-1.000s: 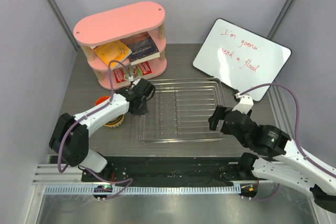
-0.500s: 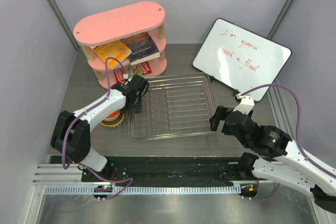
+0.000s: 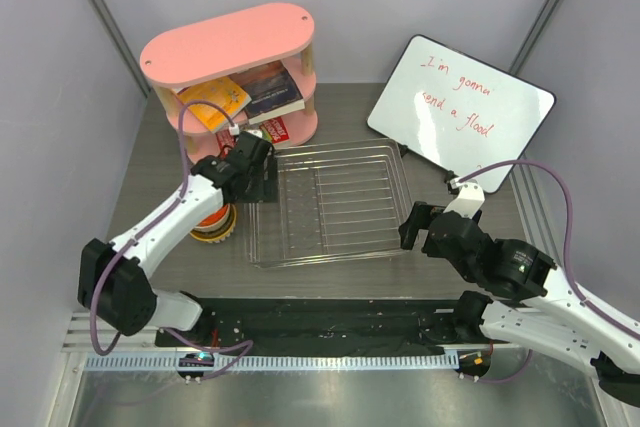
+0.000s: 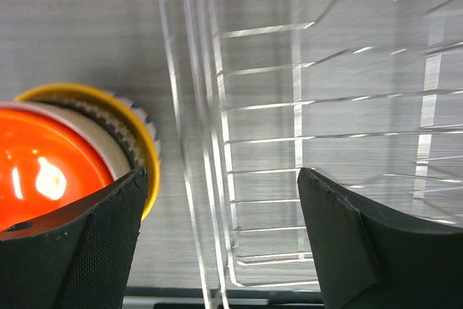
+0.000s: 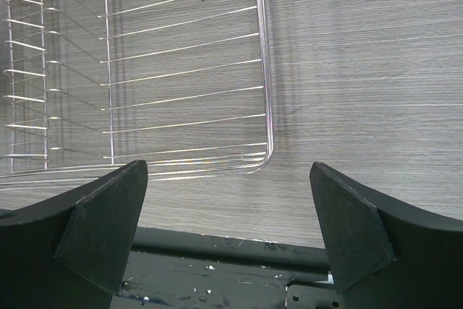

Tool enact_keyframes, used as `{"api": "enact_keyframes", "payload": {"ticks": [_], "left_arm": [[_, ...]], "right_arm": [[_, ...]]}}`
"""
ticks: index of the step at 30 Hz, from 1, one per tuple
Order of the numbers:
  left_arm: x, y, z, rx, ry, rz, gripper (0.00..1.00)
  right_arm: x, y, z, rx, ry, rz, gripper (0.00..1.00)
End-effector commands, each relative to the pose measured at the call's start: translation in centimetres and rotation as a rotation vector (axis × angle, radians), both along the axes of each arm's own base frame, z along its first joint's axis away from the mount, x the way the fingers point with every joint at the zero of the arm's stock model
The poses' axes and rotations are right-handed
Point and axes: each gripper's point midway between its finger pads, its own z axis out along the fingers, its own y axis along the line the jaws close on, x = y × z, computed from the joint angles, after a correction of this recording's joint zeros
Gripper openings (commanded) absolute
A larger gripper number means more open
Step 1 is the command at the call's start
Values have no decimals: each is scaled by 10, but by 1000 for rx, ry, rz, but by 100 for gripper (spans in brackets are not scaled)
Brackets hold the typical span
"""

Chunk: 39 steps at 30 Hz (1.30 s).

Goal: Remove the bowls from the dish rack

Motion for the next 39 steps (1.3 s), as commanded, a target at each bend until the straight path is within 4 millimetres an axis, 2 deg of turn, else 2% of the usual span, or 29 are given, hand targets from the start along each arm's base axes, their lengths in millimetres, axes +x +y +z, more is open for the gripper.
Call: {"api": "enact_keyframes", "payload": {"ticks": [1,4,6,8,10,12,14,15,17,18,20,21,22,23,24,25,26,27,28,29,30,32,33,34,35,36,37,38,39], "left_arm": [[18,-26,55,-158,-138,-66,84],[18,-40,87,-256,-201,-100,84],[14,-41,113,-314,-270,-103,84],[9,-37,137,-353,-337,-89,85],[3,-29,147,-353,-357,-57,86],[-12,-19,144,-352,-321,-20,85],[-27,-15,134,-357,-280,-14,86],[-40,-9,135,-373,-275,8,86],[-53,4,133,-364,-276,52,87],[-67,16,136,-365,-277,92,88],[-74,37,154,-342,-345,158,92],[-81,45,160,-333,-354,185,93],[-84,55,185,-347,-424,207,95],[-86,59,197,-352,-451,222,100],[-91,66,203,-339,-451,244,100],[-90,67,232,-378,-493,262,100],[-94,73,236,-353,-476,286,100],[-99,78,268,-398,-529,322,100],[-88,75,268,-391,-488,381,100],[-97,85,265,-350,-449,435,100],[-101,88,280,-393,-471,472,100],[-100,68,281,-514,-433,472,96],[-98,56,263,-528,-385,442,96],[-97,48,257,-561,-375,413,97],[-100,44,266,-650,-435,390,98],[-99,37,234,-635,-367,386,99],[-99,34,226,-651,-369,380,100],[-100,34,229,-688,-403,365,100],[-99,35,217,-665,-389,376,100]], "right_arm": [[5,-1,9,16,-26,-29,100],[5,-1,10,19,-29,-30,100],[5,-1,11,24,-31,-31,100],[4,0,11,28,-29,-28,100],[4,-1,13,32,-30,-31,100],[4,-3,16,26,-31,-35,100],[4,-6,28,32,-41,-43,100],[5,-6,40,47,-61,-49,100],[8,-7,51,34,-76,-46,100],[11,-6,67,49,-104,-47,100],[27,-2,82,-53,-165,-27,100],[35,-1,107,-58,-213,-32,100],[44,2,121,-95,-241,-47,100],[57,14,124,-186,-235,-20,100],[65,22,159,-149,-282,-26,100],[71,34,172,-138,-298,-13,100],[84,53,174,-186,-290,24,100],[88,63,211,-115,-341,36,100],[91,72,224,-92,-355,53,100],[99,92,224,-87,-342,87,100],[100,96,246,-25,-370,81,100],[101,110,244,80,-340,58,100],[98,113,237,124,-311,46,100],[93,117,228,175,-284,40,99],[87,128,184,172,-202,58,94],[80,134,194,288,-240,70,93],[75,141,182,288,-234,95,92],[70,143,161,253,-225,95,92],[68,143,157,256,-221,83,93]]}}
